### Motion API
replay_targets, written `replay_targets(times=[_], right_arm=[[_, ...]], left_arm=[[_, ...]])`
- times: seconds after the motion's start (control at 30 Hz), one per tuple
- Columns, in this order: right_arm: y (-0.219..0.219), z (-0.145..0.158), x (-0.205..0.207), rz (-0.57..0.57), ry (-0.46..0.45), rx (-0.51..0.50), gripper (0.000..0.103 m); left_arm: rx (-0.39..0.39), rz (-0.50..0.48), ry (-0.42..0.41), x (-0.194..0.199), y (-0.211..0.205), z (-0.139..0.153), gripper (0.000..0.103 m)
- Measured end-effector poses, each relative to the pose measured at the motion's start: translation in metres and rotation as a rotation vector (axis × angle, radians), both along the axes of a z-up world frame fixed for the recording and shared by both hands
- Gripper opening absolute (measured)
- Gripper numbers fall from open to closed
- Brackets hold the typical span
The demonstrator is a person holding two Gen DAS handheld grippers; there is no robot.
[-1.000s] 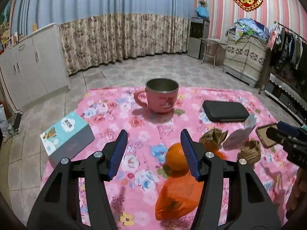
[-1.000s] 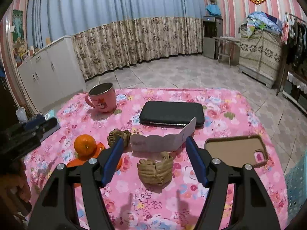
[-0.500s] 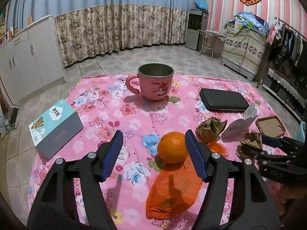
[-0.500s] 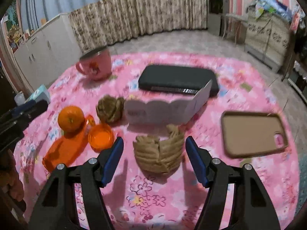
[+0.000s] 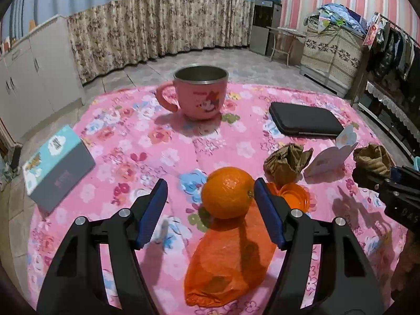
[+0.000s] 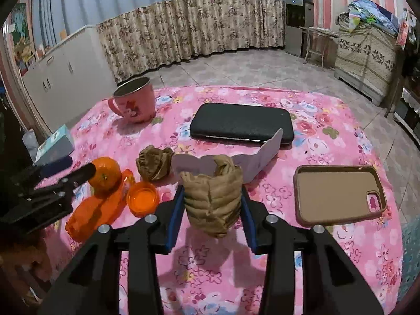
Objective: Collect trash
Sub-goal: 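Grasp the brown crumpled wrapper with the right gripper while the left gripper grasps the orange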
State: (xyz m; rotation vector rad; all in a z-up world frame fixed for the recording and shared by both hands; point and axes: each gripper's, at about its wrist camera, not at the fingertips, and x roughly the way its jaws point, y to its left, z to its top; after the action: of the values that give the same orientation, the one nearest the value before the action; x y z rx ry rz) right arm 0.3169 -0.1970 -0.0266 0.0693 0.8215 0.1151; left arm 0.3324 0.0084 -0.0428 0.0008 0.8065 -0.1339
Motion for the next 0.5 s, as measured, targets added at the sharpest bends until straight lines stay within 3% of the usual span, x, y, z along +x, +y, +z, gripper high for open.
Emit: replay_targets(times=[0.27,0.5], right_arm=[[-0.001,-0.001,0.002,0.013,0.003,-0.010,0.041],[-0.005,-0.002,0.002,0.007,0.003,-0.004,0.042]], left_arm=[[0.012,-0.011,0.054,0.015,-0.012,-0.017,0.066],[0.021,-0.035,0.058,0.016,-0.018,-0.019,0.044]])
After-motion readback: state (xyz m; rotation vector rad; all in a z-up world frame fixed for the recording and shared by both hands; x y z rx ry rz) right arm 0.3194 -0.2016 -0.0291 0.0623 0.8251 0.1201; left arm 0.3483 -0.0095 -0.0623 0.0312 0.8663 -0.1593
